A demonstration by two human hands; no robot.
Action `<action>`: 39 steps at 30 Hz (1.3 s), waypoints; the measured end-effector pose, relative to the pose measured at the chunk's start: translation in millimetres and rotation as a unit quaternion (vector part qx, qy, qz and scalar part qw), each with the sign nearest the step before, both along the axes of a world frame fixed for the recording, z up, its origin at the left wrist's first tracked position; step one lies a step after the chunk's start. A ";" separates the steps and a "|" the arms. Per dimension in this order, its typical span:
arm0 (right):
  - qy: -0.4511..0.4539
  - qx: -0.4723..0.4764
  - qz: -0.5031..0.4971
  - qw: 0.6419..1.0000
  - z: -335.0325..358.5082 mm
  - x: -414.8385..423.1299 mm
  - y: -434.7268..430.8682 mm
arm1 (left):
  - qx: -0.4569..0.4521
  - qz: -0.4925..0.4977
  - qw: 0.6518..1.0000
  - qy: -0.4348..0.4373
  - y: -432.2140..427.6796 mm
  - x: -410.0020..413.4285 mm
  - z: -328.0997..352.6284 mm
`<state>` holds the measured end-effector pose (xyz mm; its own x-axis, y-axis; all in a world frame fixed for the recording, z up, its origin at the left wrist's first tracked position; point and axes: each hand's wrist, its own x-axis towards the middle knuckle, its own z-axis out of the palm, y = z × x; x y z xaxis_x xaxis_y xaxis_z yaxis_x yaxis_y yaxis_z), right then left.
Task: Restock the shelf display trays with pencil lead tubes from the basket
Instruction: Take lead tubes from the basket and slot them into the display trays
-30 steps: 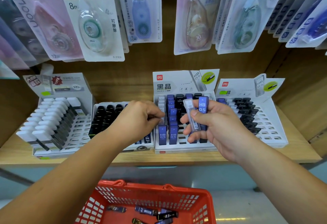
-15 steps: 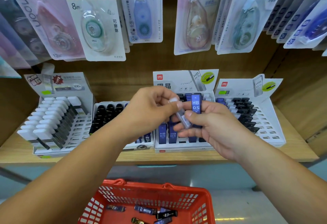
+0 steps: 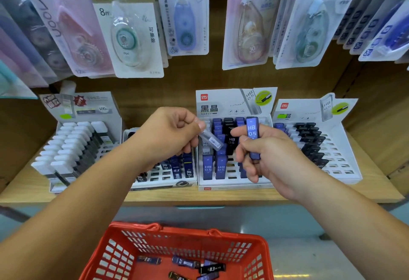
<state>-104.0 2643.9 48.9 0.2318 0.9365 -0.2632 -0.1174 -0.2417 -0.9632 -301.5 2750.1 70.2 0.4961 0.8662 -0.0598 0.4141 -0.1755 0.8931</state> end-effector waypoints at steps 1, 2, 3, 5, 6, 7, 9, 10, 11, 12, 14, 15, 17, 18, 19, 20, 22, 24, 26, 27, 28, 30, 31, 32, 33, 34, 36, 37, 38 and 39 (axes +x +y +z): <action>0.003 -0.005 0.000 1.000 0.5 -0.3 -0.6 | 0.002 0.001 1.000 0.000 0.2 0.1 -0.3; 0.004 -0.009 0.001 1.000 1.3 -0.5 -1.4 | 0.002 0.001 1.000 0.000 1.0 0.3 -1.0; 0.004 -0.012 0.006 1.000 2.2 -0.6 -1.8 | -0.001 0.002 1.000 -0.002 1.8 0.5 -1.2; 0.019 -0.021 0.018 0.999 3.1 -0.8 -1.9 | -0.008 0.008 1.000 -0.006 3.9 0.3 -1.7; 0.032 -0.026 0.019 0.999 3.1 -0.8 -1.2 | 0.002 0.007 1.000 0.000 4.7 -0.1 -2.1; 0.043 -0.031 0.017 0.998 2.8 -0.9 -0.6 | 0.026 0.002 1.000 0.014 5.8 -0.6 -3.0; 0.051 -0.036 0.012 0.998 2.2 -1.0 0.3 | 0.084 -0.018 0.994 0.060 6.8 -3.3 -5.3; 0.051 -0.036 0.011 0.998 1.8 -1.3 0.4 | 0.107 -0.033 0.990 0.090 7.2 -4.9 -6.6; 0.050 -0.036 0.011 0.998 1.2 -1.3 0.7 | 0.130 -0.052 0.982 0.123 7.6 -6.4 -8.3; 0.049 -0.037 0.012 0.998 0.4 -1.0 0.9 | 0.151 -0.071 0.974 0.155 7.5 -6.8 -10.2; 0.052 -0.040 0.017 0.998 -0.6 -0.6 1.3 | 0.174 -0.089 0.963 0.184 6.3 -5.4 -12.9; 0.055 -0.041 0.020 0.997 -1.1 -0.5 1.2 | 0.177 -0.082 0.965 0.176 5.5 -4.2 -13.5; 0.055 -0.040 0.026 0.997 -1.6 0.0 0.7 | 0.188 -0.058 0.969 0.149 6.1 -1.8 -15.9; 0.054 -0.040 0.028 0.997 -1.6 -0.1 0.2 | 0.193 -0.051 0.970 0.139 7.1 -1.2 -18.5; 0.055 -0.039 0.029 0.997 -1.6 0.2 -0.6 | 0.195 -0.047 0.971 0.132 8.0 -0.6 -21.9; 0.057 -0.037 0.028 0.997 -1.7 0.6 -1.2 | 0.196 -0.045 0.971 0.127 8.6 -0.3 -25.5; 0.057 -0.036 0.025 0.997 -1.4 1.3 -2.1 | 0.211 -0.051 0.968 0.124 10.3 0.2 -32.4; 0.055 -0.038 0.022 0.998 -0.8 2.2 -3.2 | 0.225 -0.059 0.965 0.119 11.3 0.8 -35.8; 0.058 -0.039 0.020 0.997 -0.4 2.7 -3.8 | 0.222 -0.062 0.966 0.118 12.1 1.0 -36.5; 0.060 -0.040 0.019 0.997 -0.4 2.8 -4.3 | 0.217 -0.061 0.967 0.117 11.7 1.1 -36.7; 0.062 -0.040 0.018 0.997 -0.6 2.9 -4.5 | 0.213 -0.058 0.969 0.114 11.0 1.2 -37.4; 0.061 -0.041 0.018 0.997 -1.0 3.1 -4.8 | 0.214 -0.052 0.971 0.096 9.1 1.5 -39.4; 0.060 -0.041 0.019 0.997 -0.9 3.0 -5.0 | 0.216 -0.050 0.971 0.087 8.3 1.4 -40.3; 0.059 -0.041 0.019 0.997 -1.0 2.8 -5.0 | 0.217 -0.052 0.971 0.083 8.0 1.0 -40.7; 0.059 -0.041 0.020 0.997 -1.1 2.7 -4.8 | 0.216 -0.054 0.971 0.083 8.1 0.2 -41.3; 0.059 -0.042 0.021 0.997 -1.3 2.4 -4.5 | 0.212 -0.057 0.972 0.085 8.3 -0.7 -42.0; 0.061 -0.042 0.024 0.997 -1.7 1.8 -4.1 | 0.211 -0.057 0.972 0.085 8.2 -2.8 -44.3; 0.060 -0.042 0.025 0.997 -1.9 1.3 -3.7 | 0.219 -0.059 0.970 0.085 7.8 -4.1 -46.1; 0.060 -0.043 0.026 0.997 -2.0 0.8 -3.2 | 0.233 -0.064 0.967 0.086 7.4 -5.3 -48.4; 0.060 -0.043 0.026 0.997 -2.0 0.6 -2.9 | 0.249 -0.071 0.962 0.087 6.4 -5.8 -50.8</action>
